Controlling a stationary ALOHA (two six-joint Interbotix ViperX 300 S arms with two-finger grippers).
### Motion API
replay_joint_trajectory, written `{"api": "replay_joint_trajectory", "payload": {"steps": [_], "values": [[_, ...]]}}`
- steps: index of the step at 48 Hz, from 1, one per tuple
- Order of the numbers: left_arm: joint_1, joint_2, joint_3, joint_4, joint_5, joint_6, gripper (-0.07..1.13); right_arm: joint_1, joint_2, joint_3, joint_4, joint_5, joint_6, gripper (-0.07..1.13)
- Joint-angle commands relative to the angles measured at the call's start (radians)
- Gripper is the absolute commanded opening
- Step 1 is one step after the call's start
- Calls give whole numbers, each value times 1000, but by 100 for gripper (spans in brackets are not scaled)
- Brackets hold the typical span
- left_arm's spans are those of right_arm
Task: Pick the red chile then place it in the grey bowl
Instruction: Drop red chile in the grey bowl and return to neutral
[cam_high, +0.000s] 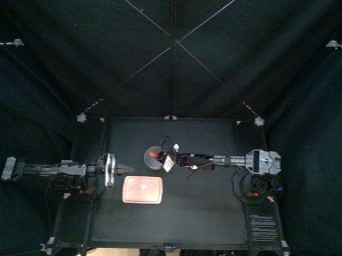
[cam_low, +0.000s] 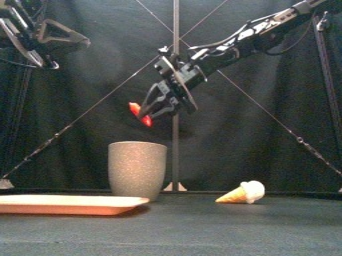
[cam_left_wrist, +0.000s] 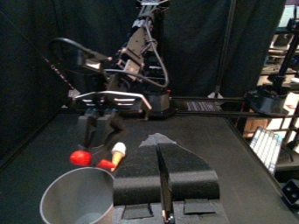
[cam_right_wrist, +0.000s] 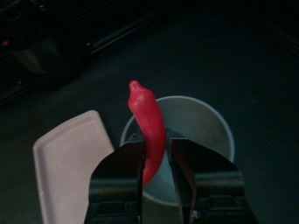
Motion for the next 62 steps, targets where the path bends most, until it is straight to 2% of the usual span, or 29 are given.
{"api": "replay_joint_trajectory", "payload": {"steps": [1,9,14,25,40,46,62], "values": [[5,2,-12,-2,-5,2,-3,-28,-2,-21,-6,-11,-2,60],[5,2,-12,0,-5,2,-3,-35,8,-18,-2,-18,-2,81],[6,2,-12,0,-5,2,-3,-29,-18,-17,-6,-25,-3,87],[9,2,-12,0,-5,0,-3,8,-166,58,-41,-97,-6,87],[9,2,-11,0,-5,2,-3,179,-448,273,-261,-112,-2,87],[9,2,-12,0,-5,2,-3,216,-538,360,-322,-112,2,87],[11,0,-11,0,-5,2,-3,236,-845,588,-330,-117,0,87]]}}
